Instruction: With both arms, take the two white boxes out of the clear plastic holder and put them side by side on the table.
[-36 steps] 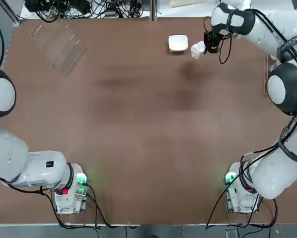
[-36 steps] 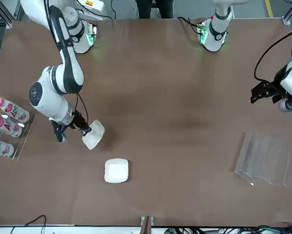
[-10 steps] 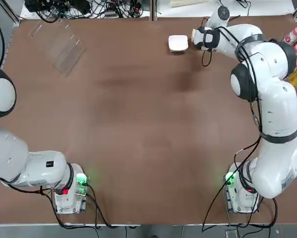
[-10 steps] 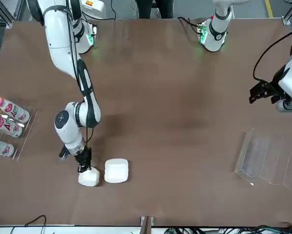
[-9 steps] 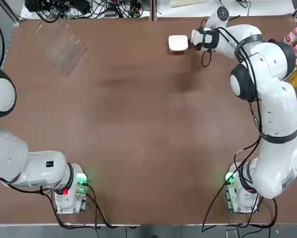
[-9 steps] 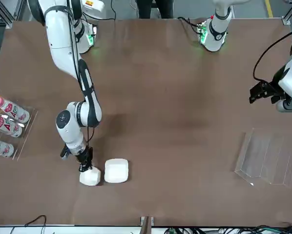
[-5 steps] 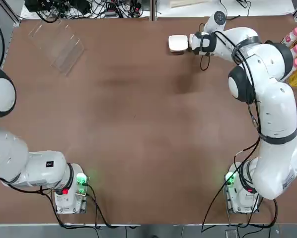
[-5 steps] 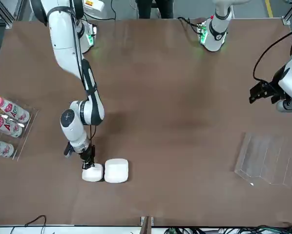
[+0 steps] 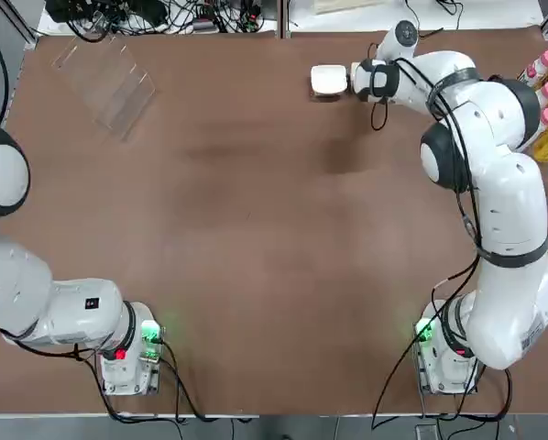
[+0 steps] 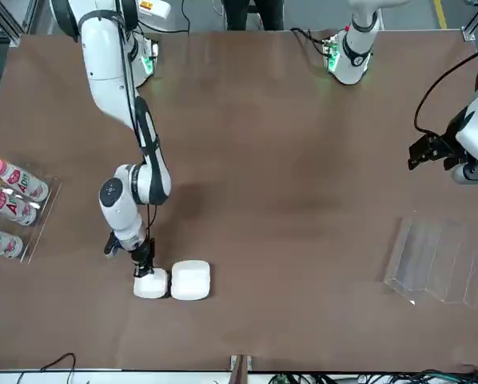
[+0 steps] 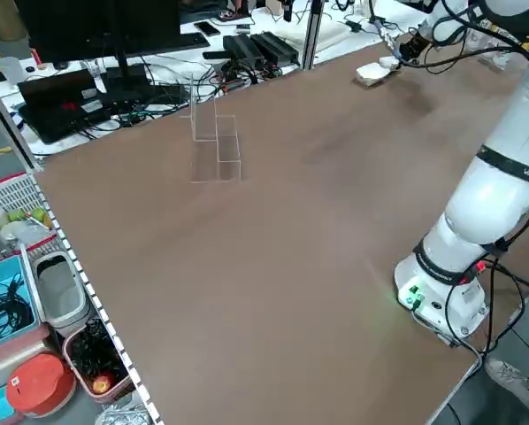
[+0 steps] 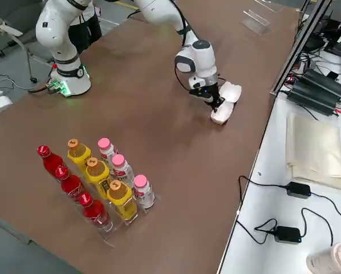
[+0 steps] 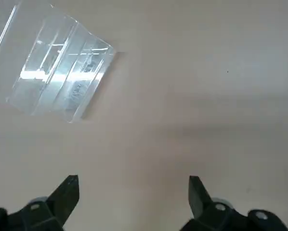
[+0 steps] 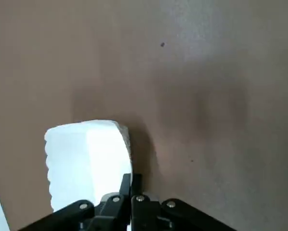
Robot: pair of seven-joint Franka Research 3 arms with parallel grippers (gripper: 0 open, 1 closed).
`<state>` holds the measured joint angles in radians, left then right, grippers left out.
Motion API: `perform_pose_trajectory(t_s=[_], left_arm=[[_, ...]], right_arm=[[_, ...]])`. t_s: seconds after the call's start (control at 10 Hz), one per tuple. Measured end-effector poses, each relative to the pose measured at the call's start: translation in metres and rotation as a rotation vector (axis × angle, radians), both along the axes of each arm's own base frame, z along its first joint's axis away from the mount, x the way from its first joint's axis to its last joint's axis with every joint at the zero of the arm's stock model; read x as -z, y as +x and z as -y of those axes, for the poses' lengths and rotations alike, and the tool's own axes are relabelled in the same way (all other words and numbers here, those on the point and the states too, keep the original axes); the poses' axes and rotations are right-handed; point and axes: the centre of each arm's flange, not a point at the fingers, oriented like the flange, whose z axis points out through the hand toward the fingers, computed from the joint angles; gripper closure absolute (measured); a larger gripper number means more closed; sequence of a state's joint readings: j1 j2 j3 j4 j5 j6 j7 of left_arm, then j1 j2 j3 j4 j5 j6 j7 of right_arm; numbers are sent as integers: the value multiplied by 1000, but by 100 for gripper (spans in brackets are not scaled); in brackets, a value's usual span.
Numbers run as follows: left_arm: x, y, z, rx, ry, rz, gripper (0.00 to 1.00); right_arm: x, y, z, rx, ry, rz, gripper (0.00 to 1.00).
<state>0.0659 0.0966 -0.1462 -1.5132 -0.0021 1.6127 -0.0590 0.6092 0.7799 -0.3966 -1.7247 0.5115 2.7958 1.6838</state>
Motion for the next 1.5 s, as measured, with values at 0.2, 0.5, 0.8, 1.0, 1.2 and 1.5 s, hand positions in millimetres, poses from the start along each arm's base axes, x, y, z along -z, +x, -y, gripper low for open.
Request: perform_pose_trajectory(t_s=[0.2,0.5,0.8,1.0,1.2,1.5], left_arm=[[0,0,0,0,0,0,0],[0,0,0,0,0,0,0],[0,0,0,0,0,0,0],[0,0,0,0,0,0,0],[0,0,0,0,0,0,0],[0,0,0,0,0,0,0]], right_arm=[[-4,3,9,6,-15,5,98],[-6,0,-1,-12,-27,3,98],[-4,-8,-10,-30,-56,-2,98],[-5,-8,-5,-25,-63,-2,98],[-4,-8,-3,-25,-67,-4,98],[-4,-8,-2,-24,-69,-4,98]])
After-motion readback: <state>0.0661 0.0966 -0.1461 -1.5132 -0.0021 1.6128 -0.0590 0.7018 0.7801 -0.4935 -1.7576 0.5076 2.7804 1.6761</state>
